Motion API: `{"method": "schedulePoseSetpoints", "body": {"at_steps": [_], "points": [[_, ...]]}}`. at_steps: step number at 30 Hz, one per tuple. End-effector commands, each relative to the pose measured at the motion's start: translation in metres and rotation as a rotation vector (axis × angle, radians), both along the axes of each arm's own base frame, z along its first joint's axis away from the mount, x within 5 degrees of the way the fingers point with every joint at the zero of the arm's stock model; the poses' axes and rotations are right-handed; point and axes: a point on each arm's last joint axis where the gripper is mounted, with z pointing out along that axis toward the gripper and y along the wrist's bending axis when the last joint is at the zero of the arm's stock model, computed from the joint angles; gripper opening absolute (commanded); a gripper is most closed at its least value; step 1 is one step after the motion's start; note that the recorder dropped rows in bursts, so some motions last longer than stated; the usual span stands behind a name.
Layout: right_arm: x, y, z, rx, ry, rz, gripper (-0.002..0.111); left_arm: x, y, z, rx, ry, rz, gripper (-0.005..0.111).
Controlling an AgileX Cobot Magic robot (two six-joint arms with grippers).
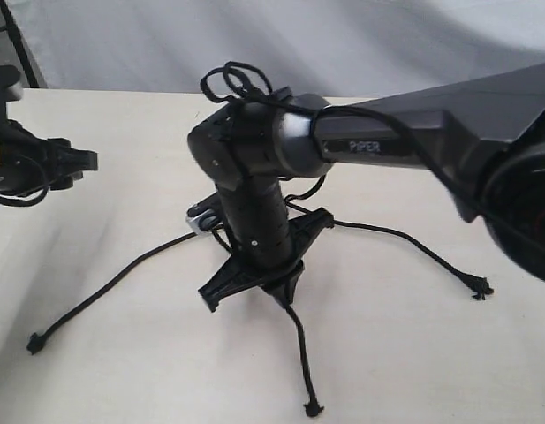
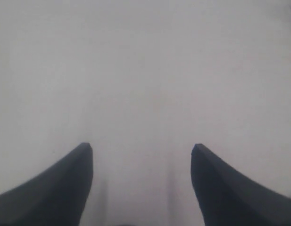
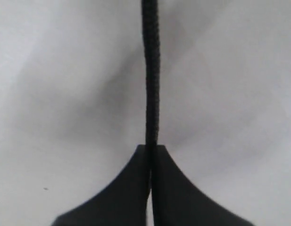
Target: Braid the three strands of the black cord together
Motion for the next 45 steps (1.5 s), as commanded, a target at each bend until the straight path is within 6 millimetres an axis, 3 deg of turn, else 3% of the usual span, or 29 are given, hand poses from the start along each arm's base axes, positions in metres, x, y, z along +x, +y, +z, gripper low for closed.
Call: {"method": "schedulePoseSetpoints", "body": {"at_steps": [1,14,17,20,25,29,40,45], "points": [[0.009,-0.025,0.017,-0.012,-0.03,-0.031,0.0,-0.005,-0.02,-0.001,0.063,0.029,-0.106,0.058],[0.036,-0.072,0.027,-0.002,-0.042,-0.108,0.0,-0.021,-0.083,-0.009,0.158,0.081,-0.371,0.058],[0.036,-0.074,0.027,0.001,-0.037,-0.099,0.0,-0.019,-0.095,-0.024,0.146,0.101,-0.421,0.058],[0.036,-0.074,0.027,0.002,-0.036,-0.095,0.0,-0.015,-0.11,-0.052,0.138,0.118,-0.52,0.058],[0.035,-0.073,0.027,0.017,-0.027,-0.106,0.0,-0.016,-0.108,-0.064,0.187,0.177,-0.537,0.058],[0.031,-0.065,0.026,0.095,0.028,-0.097,0.0,-0.019,-0.093,-0.063,0.29,0.381,-0.405,0.058],[0.023,-0.062,0.016,0.105,0.039,-0.164,0.0,-0.025,-0.102,-0.066,0.219,0.425,-0.516,0.058],[0.018,-0.065,0.01,0.079,0.055,-0.174,0.0,-0.022,-0.103,-0.072,0.222,0.449,-0.516,0.045]]}}
